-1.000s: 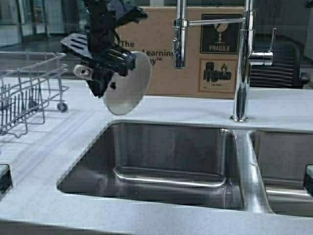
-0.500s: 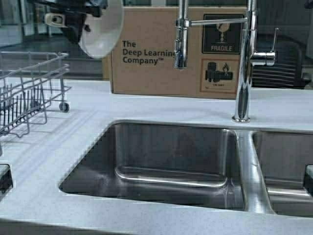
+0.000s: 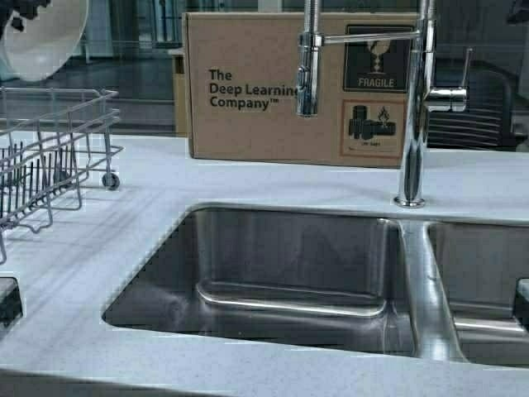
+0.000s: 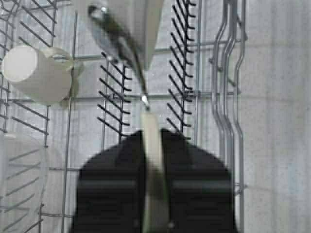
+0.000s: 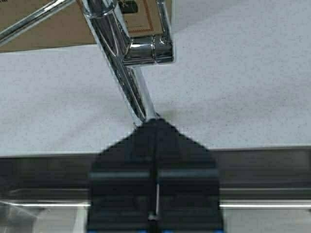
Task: Wash the pan
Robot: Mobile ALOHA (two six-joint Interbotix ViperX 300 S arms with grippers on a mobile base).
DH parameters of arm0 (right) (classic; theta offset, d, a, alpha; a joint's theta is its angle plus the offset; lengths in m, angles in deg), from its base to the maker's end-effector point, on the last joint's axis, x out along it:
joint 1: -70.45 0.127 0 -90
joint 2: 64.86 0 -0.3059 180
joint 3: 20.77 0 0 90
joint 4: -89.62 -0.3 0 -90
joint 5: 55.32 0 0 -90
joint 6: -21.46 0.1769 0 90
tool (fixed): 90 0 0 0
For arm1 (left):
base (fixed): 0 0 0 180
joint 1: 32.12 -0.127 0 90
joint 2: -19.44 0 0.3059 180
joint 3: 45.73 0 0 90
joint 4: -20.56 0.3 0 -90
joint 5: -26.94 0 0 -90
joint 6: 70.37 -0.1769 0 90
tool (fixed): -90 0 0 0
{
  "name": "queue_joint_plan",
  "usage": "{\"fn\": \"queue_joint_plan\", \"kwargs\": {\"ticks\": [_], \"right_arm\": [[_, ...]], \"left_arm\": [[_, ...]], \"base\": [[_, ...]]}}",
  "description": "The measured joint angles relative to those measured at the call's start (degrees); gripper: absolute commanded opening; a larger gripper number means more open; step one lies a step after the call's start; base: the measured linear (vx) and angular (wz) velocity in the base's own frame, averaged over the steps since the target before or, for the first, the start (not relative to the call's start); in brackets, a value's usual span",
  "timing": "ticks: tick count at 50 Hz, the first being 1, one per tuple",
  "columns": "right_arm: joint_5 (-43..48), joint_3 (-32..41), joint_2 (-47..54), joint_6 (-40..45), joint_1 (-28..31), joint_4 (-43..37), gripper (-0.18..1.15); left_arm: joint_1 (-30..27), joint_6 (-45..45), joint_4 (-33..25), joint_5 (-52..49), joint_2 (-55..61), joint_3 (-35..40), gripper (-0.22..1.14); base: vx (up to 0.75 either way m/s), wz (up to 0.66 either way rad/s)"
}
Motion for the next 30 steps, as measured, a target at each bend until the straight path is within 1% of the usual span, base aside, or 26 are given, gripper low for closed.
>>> {"fn": "queue_joint_plan", "kwargs": {"ticks": [12, 30], "right_arm": [[0.00, 0.00, 0.00, 0.00, 0.09, 0.00, 0.05], [0.00, 0.00, 0.09, 0.00, 0.09, 0.00, 0.05]], "left_arm": [[-7.03, -0.18, 0.09, 2.02, 4.83, -2.99, 0.03], [-12.13, 0.79, 0.26, 4.48, 15.56, -3.16, 0.03]], "base": [[0.00, 0.00], [0.00, 0.00]]}}
